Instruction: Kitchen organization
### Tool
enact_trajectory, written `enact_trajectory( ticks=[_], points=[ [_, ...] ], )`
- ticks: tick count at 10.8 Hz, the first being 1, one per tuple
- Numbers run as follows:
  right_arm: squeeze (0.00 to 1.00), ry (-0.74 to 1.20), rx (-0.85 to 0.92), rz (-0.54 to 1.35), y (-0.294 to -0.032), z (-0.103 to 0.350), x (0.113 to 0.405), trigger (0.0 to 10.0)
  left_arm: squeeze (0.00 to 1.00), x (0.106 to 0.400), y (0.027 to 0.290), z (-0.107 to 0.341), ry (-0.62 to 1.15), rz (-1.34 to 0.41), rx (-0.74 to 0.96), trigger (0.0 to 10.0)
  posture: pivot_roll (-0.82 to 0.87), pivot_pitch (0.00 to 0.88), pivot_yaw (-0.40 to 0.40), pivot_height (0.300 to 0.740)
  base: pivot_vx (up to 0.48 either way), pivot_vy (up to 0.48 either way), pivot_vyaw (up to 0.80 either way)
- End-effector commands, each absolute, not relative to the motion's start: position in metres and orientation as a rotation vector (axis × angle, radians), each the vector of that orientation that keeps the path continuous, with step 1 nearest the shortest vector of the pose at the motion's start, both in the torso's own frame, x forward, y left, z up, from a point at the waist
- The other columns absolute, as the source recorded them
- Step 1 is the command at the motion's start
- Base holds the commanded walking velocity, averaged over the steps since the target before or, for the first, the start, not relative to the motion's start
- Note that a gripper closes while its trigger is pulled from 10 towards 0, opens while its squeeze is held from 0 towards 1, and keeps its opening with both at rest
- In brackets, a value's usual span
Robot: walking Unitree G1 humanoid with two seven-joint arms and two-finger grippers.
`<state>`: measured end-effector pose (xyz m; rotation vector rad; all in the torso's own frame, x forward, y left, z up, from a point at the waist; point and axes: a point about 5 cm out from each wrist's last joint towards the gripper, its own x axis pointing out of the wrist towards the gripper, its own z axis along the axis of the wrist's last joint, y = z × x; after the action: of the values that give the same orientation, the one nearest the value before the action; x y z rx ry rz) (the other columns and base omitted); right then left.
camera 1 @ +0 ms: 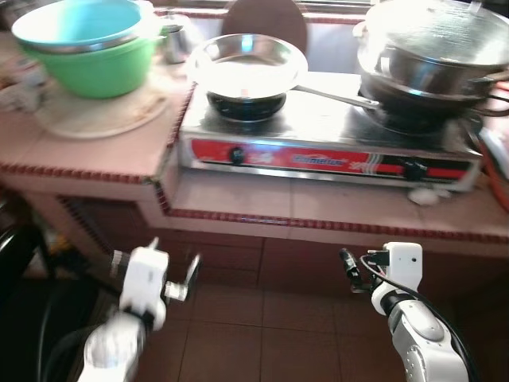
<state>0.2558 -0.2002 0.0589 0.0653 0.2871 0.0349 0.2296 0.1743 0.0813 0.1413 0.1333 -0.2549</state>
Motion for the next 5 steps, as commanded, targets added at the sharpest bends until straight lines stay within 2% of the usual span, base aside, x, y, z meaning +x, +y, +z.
enact_trajectory(
  ticks=[1, 3, 4, 5],
  points=[
    [0.00, 0.286, 0.054, 0.034, -0.199, 0.060, 0.253, 10.0, 0.00, 0.229, 0.179, 0.083, 0.158, -0.253, 0.129, 10.0, -0.05, 0.115, 0.009, 0.740, 0.000, 0.000, 0.00],
    [0.00, 0.264, 0.057, 0.003, -0.201, 0.063, 0.248, 10.0, 0.00, 0.226, 0.171, 0.082, 0.189, -0.289, 0.111, 10.0, -0.10, 0.130, 0.060, 0.740, 0.000, 0.000, 0.00],
    [0.00, 0.269, 0.063, -0.017, -0.204, 0.062, 0.243, 10.0, 0.00, 0.224, 0.160, 0.080, 0.194, -0.312, 0.090, 10.0, -0.12, 0.135, 0.068, 0.740, 0.000, 0.000, -0.40],
    [0.00, 0.270, 0.056, -0.017, -0.205, 0.063, 0.241, 10.0, 0.00, 0.227, 0.154, 0.080, 0.198, -0.318, 0.079, 10.0, -0.14, 0.138, 0.075, 0.740, 0.000, 0.000, -0.76]
  ],
)
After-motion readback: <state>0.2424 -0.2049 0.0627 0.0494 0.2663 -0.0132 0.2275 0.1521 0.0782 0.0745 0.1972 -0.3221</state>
